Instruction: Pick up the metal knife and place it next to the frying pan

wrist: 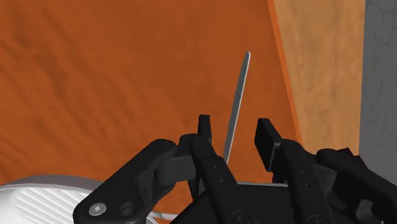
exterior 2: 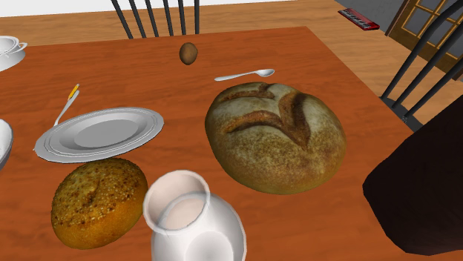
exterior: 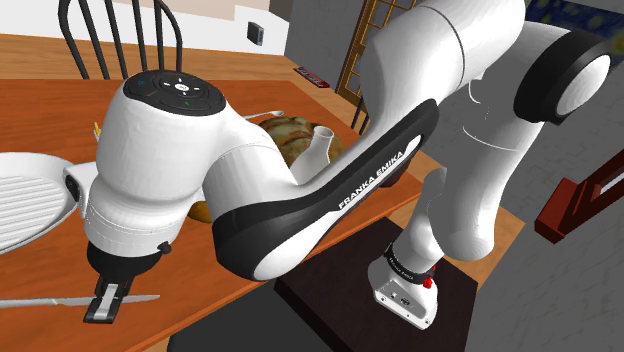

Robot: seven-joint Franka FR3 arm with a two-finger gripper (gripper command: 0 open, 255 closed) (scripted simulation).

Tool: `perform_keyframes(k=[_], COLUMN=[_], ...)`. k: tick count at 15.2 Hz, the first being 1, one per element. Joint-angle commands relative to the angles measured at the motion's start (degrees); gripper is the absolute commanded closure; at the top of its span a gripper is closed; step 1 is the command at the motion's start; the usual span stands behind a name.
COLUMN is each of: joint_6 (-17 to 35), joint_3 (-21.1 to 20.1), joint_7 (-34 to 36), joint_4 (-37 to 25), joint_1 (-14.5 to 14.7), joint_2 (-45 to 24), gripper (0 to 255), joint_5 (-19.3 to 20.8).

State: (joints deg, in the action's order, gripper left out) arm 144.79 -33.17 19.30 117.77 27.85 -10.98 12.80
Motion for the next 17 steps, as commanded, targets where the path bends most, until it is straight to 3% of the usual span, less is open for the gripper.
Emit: perform_keyframes(k=[1, 5, 9, 17], joint_6=[0.0, 0.0, -5.1, -5.1], joint_3=[0.0, 0.0, -1.7, -1.6], joint_7=[0.0, 0.0, -4.4, -4.4], joint_4=[0.0, 0.0, 0.3, 0.3], joint_1=[0.0, 0.0, -1.8, -1.8], joint_2=[0.0, 0.0, 6.7, 6.7], gripper=[0, 0, 0, 0], joint_5=[0.0, 0.0, -6.6, -6.6])
